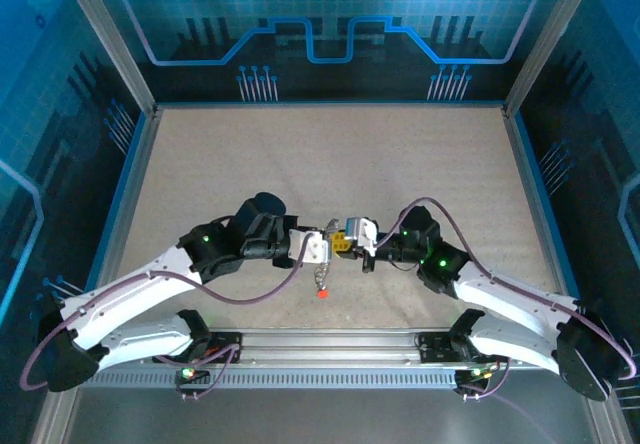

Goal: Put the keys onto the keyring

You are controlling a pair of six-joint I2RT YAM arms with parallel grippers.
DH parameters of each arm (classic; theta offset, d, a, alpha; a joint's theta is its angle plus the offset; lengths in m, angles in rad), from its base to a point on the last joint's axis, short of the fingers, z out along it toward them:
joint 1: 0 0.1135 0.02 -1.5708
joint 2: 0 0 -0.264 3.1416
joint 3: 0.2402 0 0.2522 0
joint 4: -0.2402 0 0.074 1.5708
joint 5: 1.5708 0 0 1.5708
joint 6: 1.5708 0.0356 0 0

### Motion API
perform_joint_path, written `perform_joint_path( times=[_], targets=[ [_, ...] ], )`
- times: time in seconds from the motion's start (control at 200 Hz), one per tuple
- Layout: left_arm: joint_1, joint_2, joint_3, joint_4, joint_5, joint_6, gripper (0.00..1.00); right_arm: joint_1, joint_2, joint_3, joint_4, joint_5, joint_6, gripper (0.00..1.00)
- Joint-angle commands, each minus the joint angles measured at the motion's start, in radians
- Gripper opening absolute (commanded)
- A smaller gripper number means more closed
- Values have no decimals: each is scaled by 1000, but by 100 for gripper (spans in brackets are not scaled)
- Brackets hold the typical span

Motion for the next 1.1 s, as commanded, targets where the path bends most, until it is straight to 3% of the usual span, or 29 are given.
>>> perform_joint_path(
  times=[0.0,0.665,0.82,1.016,1.091],
  targets=[
    [18,4,-8,75,14,-25,12,-12,-39,-15,137,-56,21,0],
    [19,48,-67,312,112,-141,17,-56,-100,-101,289,-88,68,0],
    [18,44,-55,304,106,-132,8,-57,-115,-85,216,-68,35,0],
    [18,41,21,135,17,-62,0,-57,-142,-36,-36,12,-70,0],
    [18,55,76,52,-11,-49,0,-56,-140,-31,-86,23,-98,6]
  ],
)
